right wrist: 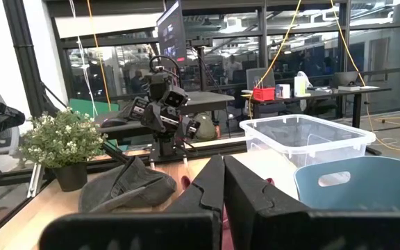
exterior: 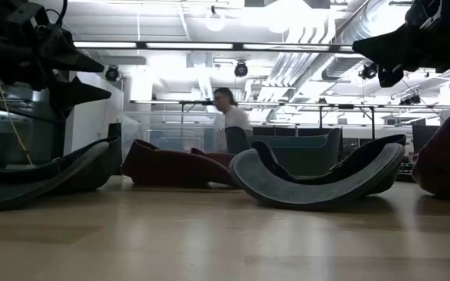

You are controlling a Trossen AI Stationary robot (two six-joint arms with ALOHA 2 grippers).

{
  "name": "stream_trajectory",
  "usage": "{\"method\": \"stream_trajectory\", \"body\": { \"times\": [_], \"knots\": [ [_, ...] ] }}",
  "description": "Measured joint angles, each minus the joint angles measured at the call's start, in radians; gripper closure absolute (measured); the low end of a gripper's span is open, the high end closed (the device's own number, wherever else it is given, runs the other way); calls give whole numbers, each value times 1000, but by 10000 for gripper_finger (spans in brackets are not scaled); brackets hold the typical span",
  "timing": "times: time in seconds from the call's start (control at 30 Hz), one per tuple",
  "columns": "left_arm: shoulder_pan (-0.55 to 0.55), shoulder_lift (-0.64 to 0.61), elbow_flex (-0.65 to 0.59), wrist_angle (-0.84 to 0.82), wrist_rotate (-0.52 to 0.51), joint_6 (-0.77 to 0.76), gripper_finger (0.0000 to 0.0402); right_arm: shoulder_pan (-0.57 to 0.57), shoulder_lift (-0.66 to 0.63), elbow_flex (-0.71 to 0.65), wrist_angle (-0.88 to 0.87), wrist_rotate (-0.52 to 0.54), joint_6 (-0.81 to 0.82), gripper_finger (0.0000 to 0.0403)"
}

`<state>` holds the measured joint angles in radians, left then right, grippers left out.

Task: Pick & Place hat

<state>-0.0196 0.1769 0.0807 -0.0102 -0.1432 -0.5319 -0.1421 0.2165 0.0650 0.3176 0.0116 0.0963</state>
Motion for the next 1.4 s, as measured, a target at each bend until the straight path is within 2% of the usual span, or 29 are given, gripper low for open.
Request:
{"method": "stream_trajectory", "body": {
  "times": [1.1, 1.4],
  "knots": [
    [0, 0, 0, 18, 0, 0, 156, 0, 0, 0, 0, 0, 0, 402],
    [0, 0, 1, 156, 12, -68, 156, 0, 0, 0, 0, 0, 0, 402]
  ]
}}
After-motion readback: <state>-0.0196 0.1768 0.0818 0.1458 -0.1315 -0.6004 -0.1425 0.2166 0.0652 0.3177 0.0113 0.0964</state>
